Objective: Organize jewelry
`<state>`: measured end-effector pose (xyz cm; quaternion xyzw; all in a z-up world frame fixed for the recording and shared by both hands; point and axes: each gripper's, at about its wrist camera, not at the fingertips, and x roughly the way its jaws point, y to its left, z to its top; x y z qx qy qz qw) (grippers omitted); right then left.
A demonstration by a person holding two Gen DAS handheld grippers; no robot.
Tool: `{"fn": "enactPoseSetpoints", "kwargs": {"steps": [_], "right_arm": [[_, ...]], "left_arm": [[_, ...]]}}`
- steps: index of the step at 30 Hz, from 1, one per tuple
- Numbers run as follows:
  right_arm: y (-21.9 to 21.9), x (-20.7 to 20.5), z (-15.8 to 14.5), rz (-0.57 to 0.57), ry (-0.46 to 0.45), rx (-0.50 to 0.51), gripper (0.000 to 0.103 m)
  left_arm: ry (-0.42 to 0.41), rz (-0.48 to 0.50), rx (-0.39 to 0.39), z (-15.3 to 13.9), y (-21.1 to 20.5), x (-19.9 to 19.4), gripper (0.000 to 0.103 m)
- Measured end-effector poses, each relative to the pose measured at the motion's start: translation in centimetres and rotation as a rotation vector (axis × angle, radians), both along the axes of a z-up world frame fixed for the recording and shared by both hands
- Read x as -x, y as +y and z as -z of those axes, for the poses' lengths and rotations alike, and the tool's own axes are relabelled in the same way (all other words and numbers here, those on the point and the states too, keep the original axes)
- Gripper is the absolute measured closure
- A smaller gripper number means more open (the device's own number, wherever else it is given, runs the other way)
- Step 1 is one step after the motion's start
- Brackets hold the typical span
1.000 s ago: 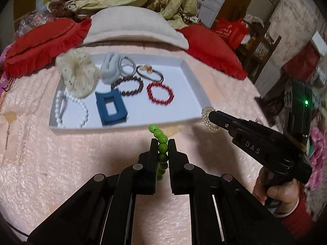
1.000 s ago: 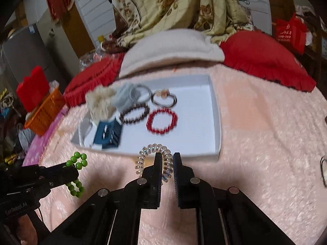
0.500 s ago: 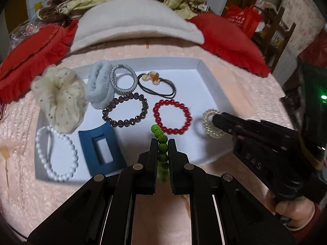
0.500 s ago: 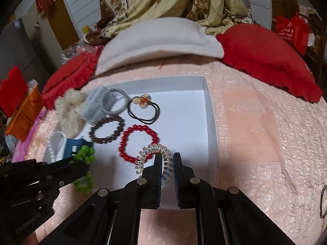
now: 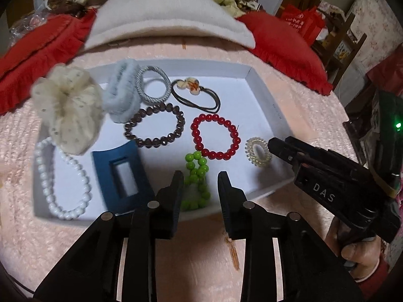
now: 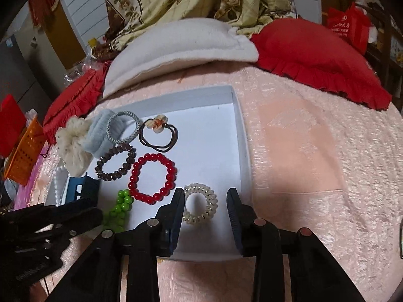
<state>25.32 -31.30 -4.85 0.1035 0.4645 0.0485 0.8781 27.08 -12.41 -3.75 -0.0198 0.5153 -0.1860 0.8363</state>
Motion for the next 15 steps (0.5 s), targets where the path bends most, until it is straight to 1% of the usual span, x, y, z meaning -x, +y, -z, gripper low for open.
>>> {"fn": "enactPoseSetpoints", "kwargs": {"steps": [2,5,7,8,9,13,15], "right_arm": [[-0.1,1.0,-0.9,0.002,-0.019,-0.006,0.070],[-0.3,2.9,-2.2,0.010,-0.045,-0.007,0.070],[-0.2,4.8,-3.0,0.011,-0.058,-0.008,0.070],[0.1,5.6,-3.1,0.009,-0.062,-0.011,0.068],[0.3,6.5,-3.2,0.006,-0.063,-0.014,0.068],[2.0,10.0,-3.0,-0.022,-0.059,0.001,0.067],[2.9,11.4,-2.8,-0.036,-0.057,0.009,0.067]], "left_arm": [[-0.023,-0.010,0.010,-1.3,0.8,1.1,0.076],[-0.063,-0.034,0.009,-3.4,2.3,3.9,0.075],[-0.086,-0.059,-0.001,-4.2,3.4,5.6,0.072],[-0.099,-0.088,-0.017,-4.6,4.4,6.9,0.067],[-0.107,-0.106,-0.030,-4.7,5.0,7.7,0.066],[-0.126,-0.186,-0.100,-4.6,7.4,11.3,0.065],[-0.139,-0.234,-0.149,-4.3,8.3,13.0,0.065]]}}
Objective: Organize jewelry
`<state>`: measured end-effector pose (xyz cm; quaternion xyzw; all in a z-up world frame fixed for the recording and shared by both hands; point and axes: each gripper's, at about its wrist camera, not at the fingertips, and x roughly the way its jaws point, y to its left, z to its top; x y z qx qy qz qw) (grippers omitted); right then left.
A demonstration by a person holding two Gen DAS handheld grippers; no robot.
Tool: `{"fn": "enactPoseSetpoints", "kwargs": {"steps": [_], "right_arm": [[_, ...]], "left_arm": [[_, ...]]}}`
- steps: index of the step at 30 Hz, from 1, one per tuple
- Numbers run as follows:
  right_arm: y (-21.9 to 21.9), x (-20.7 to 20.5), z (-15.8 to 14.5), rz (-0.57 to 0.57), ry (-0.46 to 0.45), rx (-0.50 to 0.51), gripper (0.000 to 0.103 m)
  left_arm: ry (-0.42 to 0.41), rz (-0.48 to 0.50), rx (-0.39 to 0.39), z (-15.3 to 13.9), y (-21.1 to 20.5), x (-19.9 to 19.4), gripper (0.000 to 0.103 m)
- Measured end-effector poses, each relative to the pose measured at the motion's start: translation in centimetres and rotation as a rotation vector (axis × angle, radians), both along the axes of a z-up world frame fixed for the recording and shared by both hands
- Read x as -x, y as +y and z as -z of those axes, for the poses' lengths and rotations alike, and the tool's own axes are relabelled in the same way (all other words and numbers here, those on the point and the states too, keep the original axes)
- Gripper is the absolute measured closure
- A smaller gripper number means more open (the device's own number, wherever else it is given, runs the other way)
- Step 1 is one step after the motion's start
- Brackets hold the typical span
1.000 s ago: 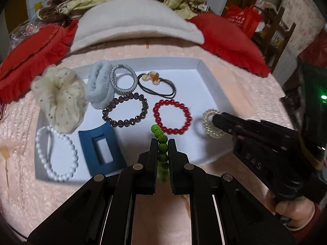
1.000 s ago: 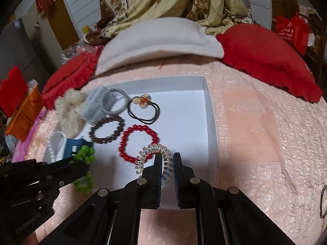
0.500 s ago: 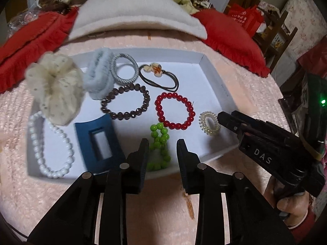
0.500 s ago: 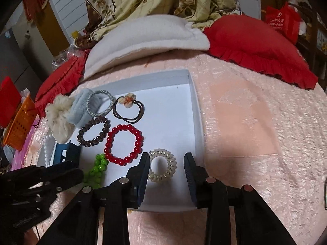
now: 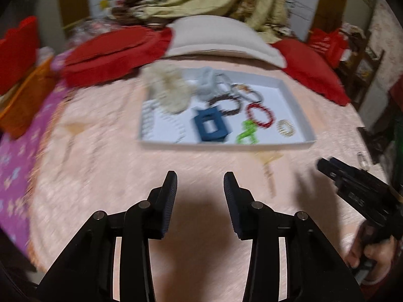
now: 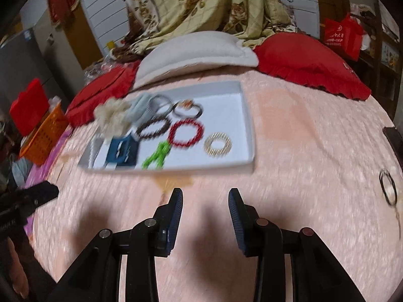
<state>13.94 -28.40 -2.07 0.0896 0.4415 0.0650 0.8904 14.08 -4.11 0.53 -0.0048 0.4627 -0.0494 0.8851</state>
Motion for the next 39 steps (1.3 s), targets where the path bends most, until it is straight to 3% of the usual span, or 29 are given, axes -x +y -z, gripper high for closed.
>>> {"fn": "enactPoseSetpoints", "kwargs": {"steps": [8,17,20,23,28,39], "right_arm": [[3.7,5.4,0.7,-0.034,0.038,-0.039,0.067],[7.0,8.9,-0.3,-0.081,0.044,-0.033,0.067],[7.5,9.8,-1.2,-0.079,0.018,-0.024,0.067],[7.8,11.0,-2.6,-0.076,-0.025,-0.001,0.067],[8.4,12.8,-4.6,-0.088,-0.112,0.050,0.062],[7.2,12.4,-5.5,-0.046,-0.145,0.057,0.062]], "left_arm": [[-0.052,-0.092,-0.103,0.2,1.6,4.9,0.065],[-0.159,-0.122,-0.102,-3.0,2.2,8.9,0.065],[-0.205,-0.127,-0.103,-4.3,2.3,10.2,0.063],[-0.250,-0.136,-0.094,-5.6,2.5,11.4,0.052],[-0.300,-0.134,-0.100,-7.0,2.2,12.9,0.052],[-0.280,-0.110,-0.096,-7.1,1.4,12.4,0.051]]}}
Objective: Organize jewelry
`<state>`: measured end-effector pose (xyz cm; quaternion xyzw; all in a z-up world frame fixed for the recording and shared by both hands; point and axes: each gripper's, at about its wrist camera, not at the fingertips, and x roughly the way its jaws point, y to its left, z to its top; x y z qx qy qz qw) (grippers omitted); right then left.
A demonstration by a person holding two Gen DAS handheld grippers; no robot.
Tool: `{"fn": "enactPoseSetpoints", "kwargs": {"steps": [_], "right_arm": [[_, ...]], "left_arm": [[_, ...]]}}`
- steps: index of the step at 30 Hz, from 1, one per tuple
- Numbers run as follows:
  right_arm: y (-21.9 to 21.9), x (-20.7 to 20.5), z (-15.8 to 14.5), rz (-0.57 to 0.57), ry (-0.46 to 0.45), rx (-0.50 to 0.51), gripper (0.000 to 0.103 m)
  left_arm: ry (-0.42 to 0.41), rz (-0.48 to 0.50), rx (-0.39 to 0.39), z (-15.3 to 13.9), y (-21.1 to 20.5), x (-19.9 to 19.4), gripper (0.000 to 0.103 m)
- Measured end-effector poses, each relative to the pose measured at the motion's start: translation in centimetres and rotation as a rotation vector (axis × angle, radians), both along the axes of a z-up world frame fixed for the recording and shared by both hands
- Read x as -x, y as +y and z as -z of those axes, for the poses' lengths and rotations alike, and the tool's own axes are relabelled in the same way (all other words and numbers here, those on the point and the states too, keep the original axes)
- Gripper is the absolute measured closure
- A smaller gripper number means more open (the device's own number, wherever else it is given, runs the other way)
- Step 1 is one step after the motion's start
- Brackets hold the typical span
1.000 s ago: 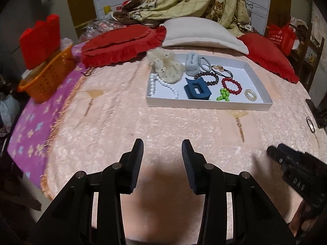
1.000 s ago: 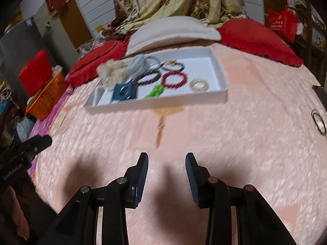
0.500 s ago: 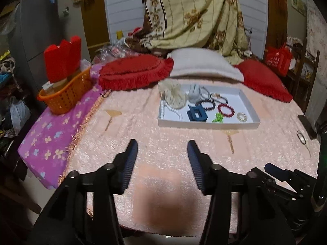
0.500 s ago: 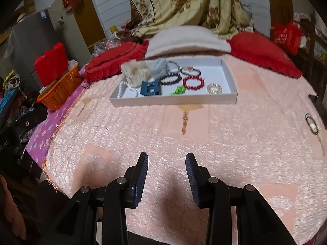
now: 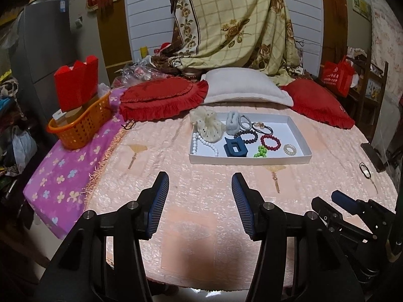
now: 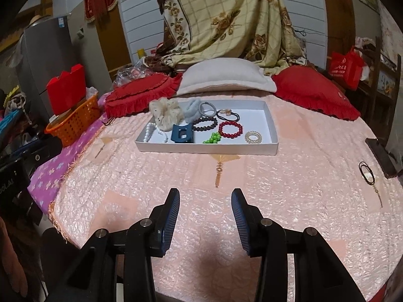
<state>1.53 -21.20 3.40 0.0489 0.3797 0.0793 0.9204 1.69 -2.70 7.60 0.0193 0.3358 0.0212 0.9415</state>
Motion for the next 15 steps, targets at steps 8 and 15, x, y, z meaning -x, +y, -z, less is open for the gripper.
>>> {"fn": "enactPoseSetpoints", "kwargs": {"steps": [8,15], "right_arm": [[-0.8,-1.4,1.6,0.014,0.038,-0.007,0.062],[-0.7,-2.3,2.9,0.014,0.070,-0.006,0.062]], "left_arm": [[0.051,0.001,-0.006,1.5,-0.3,-1.7,0.051],[0.092,0.001,0.011,2.9,-0.3,-2.9,0.051]]}}
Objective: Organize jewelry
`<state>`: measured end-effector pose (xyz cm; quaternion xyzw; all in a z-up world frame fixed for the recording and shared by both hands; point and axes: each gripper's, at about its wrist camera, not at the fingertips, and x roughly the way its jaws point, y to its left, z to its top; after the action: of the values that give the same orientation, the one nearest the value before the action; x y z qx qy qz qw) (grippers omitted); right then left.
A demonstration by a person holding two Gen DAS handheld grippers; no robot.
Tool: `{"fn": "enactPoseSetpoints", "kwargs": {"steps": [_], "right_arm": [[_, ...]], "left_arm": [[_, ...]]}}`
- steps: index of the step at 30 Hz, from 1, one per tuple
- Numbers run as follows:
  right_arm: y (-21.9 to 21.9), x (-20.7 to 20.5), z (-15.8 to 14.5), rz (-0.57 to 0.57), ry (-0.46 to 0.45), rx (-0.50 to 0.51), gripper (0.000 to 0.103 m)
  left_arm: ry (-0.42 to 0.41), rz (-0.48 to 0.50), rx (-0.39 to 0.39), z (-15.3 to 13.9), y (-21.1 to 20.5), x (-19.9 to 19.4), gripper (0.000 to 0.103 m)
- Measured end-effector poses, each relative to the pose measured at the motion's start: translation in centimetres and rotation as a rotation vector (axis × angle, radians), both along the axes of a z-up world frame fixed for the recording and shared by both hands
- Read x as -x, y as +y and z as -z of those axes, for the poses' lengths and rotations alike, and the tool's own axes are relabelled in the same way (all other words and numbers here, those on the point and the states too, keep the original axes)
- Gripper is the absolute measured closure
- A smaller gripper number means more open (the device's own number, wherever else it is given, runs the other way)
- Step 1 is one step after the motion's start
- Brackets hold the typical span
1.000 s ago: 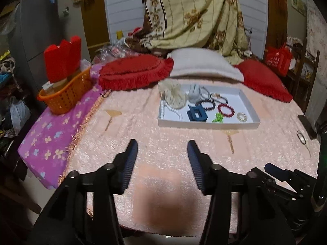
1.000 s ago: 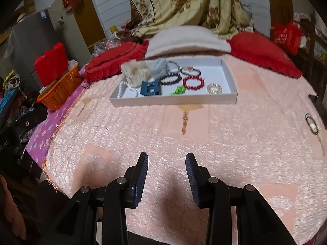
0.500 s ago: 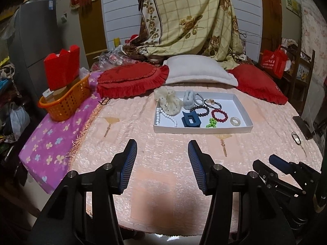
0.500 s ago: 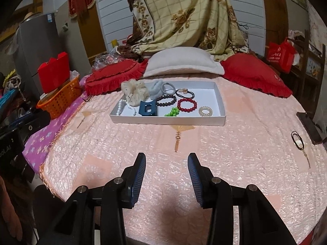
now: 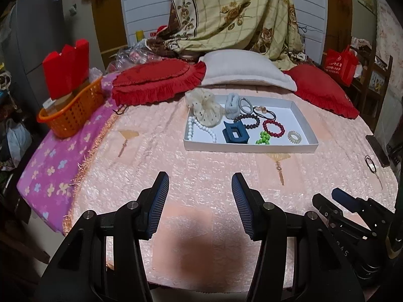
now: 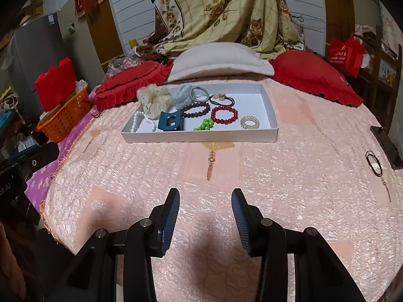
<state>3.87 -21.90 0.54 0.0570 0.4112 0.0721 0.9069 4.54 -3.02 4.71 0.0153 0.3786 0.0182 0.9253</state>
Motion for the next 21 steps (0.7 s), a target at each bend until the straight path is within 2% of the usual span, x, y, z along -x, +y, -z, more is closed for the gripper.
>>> {"fn": "enactPoseSetpoints", "kwargs": {"steps": [21], "right_arm": [[1.1,-1.3,1.4,-0.015,0.025,0.031,0.062]], "left_arm": [[0.038,-0.010,0.035,2.0,0.8,-1.6,0.051]]}}
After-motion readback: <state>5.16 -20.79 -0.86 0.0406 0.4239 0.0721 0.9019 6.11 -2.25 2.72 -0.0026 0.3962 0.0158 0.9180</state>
